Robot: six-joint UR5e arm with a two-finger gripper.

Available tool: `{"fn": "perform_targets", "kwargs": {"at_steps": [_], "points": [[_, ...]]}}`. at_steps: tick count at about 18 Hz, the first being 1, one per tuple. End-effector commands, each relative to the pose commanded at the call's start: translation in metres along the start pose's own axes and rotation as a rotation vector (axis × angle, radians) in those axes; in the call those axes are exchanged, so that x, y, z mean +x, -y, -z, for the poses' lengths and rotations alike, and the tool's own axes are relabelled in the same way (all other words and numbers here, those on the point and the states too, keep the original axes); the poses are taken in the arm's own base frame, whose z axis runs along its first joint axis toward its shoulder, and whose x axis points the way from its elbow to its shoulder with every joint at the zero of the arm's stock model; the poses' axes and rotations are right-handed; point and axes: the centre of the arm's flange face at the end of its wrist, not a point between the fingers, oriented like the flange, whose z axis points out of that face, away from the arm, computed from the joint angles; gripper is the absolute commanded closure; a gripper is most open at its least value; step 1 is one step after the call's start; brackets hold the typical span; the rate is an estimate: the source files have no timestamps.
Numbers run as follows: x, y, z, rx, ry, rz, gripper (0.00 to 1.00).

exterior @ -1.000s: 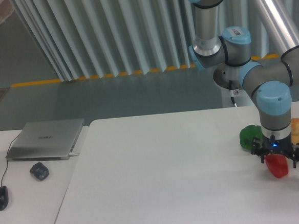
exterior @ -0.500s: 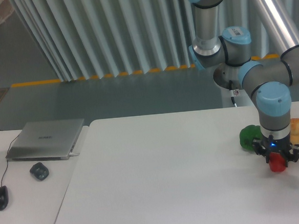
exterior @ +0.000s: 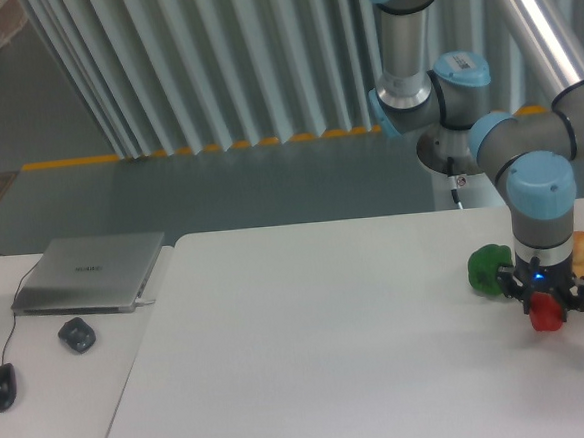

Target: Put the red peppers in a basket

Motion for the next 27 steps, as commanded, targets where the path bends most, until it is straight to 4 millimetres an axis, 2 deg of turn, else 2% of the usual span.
{"fn": "perform_targets", "kwargs": {"at_steps": [1,2,3,7,9,11,15,21,25,27], "points": [[-0.009,-0.003,0.021,0.013,0.007,-0.045,0.69],[-0.015,-0.008,0.030,0.017,-0.005,-0.079,0.68],[-0.021,-0.014,0.037,0.029,-0.011,-0.099,0.67],[-0.040,-0.027,0.043,0.043,-0.014,-0.200,0.67],[-0.054,-0.041,0.072,0.068,0.015,-0.317,0.67],[-0.065,-0.052,0.074,0.062,0.009,-0.429,0.67],[-0.102,-0.080,0.077,0.061,0.022,-0.593,0.67],[-0.143,-0.117,0.069,0.055,0.017,-0.770,0.67],[-0.186,-0.159,0.065,0.056,0.020,-0.922,0.67],[-0.192,-0.164,0.062,0.056,0.019,-0.964,0.67]]}}
